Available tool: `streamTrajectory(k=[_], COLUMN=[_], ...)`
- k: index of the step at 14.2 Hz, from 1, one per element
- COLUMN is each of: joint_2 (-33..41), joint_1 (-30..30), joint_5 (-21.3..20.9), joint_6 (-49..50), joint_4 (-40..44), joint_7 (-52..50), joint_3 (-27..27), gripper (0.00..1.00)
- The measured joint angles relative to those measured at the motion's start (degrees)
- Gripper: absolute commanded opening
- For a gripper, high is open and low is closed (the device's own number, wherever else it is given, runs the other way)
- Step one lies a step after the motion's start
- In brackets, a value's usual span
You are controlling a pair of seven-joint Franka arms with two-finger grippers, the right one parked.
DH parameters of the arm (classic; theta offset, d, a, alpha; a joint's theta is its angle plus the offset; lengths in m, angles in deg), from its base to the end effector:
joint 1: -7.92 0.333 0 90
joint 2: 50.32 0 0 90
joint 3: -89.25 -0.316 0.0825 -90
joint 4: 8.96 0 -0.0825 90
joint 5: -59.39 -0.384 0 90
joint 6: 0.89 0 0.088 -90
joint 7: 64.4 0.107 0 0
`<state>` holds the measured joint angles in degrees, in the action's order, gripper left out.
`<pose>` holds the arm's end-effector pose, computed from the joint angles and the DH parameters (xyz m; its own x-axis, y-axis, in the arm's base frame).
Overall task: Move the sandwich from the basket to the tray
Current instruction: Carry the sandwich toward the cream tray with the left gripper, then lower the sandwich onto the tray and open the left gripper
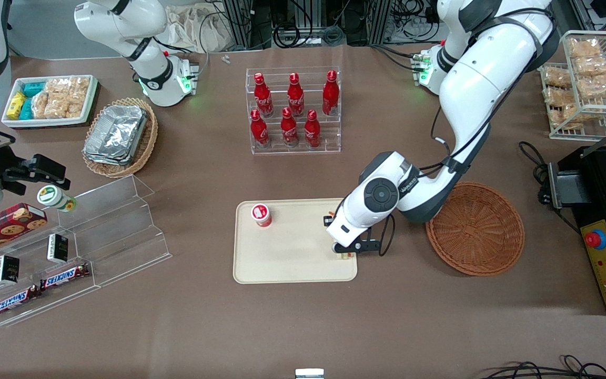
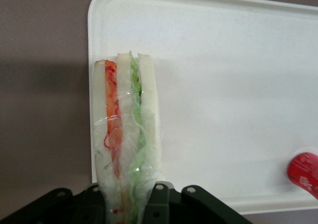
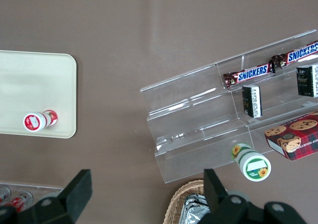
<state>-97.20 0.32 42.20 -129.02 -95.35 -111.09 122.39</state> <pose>0.5912 -0.4009 0.2396 0.9935 0.0734 -0.0868 0.0862 -0.9844 0.1532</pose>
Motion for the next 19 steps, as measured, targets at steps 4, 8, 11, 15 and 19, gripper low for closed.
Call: streamTrajectory(k=[4,8,11,15,19], joint_2=[-1.4,-1.6,-1.9,-1.8,1.4], joint_1=[-1.0,-1.4,-1.5,-0.9,-0.1], joint_5=[-3.8,-4.0,-4.0,-4.0,-4.0], joint_6=[-0.5,-0.5,-0.5,-0.5,0.9], joint_4=[0.0,0.0,0.0,1.5,3.3], joint_7=[-3.4,-5.1,-5.8,-7.8,-12.8], joint_3=[0.0,0.0,0.0,0.0,0.0], gripper=[0.20,0.99,0.99,0.99,0.99])
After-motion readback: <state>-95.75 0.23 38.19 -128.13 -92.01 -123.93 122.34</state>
